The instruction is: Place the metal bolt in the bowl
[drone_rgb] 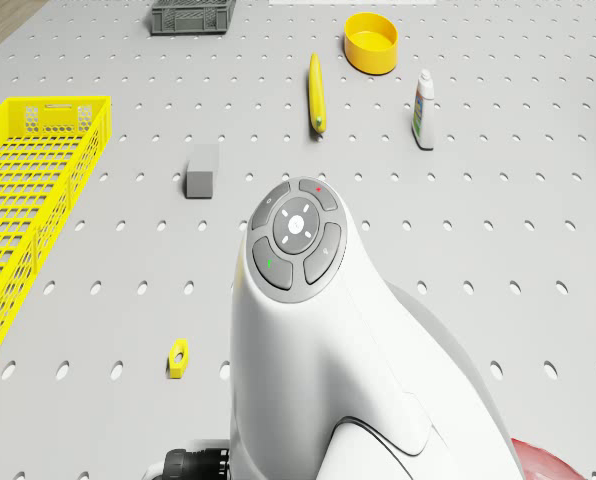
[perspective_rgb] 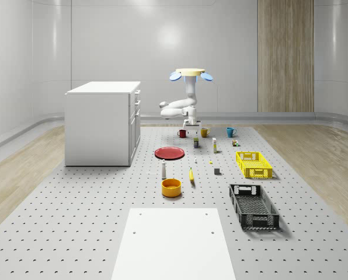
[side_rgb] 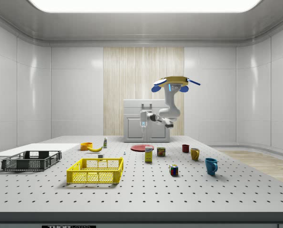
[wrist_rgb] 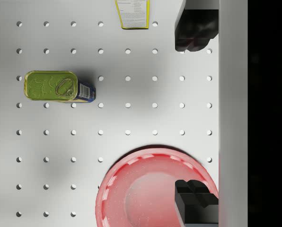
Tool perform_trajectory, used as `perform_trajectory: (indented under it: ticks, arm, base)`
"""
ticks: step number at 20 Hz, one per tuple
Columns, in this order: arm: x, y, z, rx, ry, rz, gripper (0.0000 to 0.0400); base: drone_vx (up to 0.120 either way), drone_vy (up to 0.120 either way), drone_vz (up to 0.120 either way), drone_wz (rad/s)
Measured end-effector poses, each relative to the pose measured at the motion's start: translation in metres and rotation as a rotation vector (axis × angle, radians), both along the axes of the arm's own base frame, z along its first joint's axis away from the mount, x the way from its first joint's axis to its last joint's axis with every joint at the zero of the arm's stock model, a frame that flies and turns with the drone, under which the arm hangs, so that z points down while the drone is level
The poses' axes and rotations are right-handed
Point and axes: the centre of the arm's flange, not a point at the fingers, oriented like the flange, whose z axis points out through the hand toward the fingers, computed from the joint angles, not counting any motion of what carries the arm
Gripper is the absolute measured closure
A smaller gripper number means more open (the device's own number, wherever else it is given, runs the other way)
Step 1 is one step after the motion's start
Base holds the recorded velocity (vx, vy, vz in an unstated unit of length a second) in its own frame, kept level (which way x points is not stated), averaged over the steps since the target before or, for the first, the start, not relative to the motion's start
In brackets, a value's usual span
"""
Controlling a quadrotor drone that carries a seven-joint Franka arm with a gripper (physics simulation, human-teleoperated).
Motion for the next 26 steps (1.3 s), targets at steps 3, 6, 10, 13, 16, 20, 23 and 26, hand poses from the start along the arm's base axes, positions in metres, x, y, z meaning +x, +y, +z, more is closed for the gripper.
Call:
perform_trajectory:
  ticks: [3, 6, 10, 13, 16, 20, 23, 26]
  arm:
    - [0.0, 0.0, 0.0, 0.0, 0.0, 0.0, 0.0]
    - [0.0, 0.0, 0.0, 0.0, 0.0, 0.0, 0.0]
    - [0.0, 0.0, 0.0, 0.0, 0.0, 0.0, 0.0]
    - [0.0, 0.0, 0.0, 0.0, 0.0, 0.0, 0.0]
    - [0.0, 0.0, 0.0, 0.0, 0.0, 0.0, 0.0]
    - [0.0, 0.0, 0.0, 0.0, 0.0, 0.0, 0.0]
    - [0.0, 0.0, 0.0, 0.0, 0.0, 0.0, 0.0]
    - [0.0, 0.0001, 0.0, 0.0, 0.0, 0.0, 0.0]
  base:
    - [0.12, 0.0, 0.0, 0.0]
    - [0.12, 0.0, 0.0, 0.0]
    - [0.12, 0.0, 0.0, 0.0]
    - [0.12, 0.0, -0.107, 0.0]
    - [0.12, 0.0, -0.12, 0.0]
    - [0.12, 0.0, -0.12, 0.0]
    - [0.12, 0.0, -0.12, 0.0]
    - [0.12, 0.0, -0.12, 0.0]
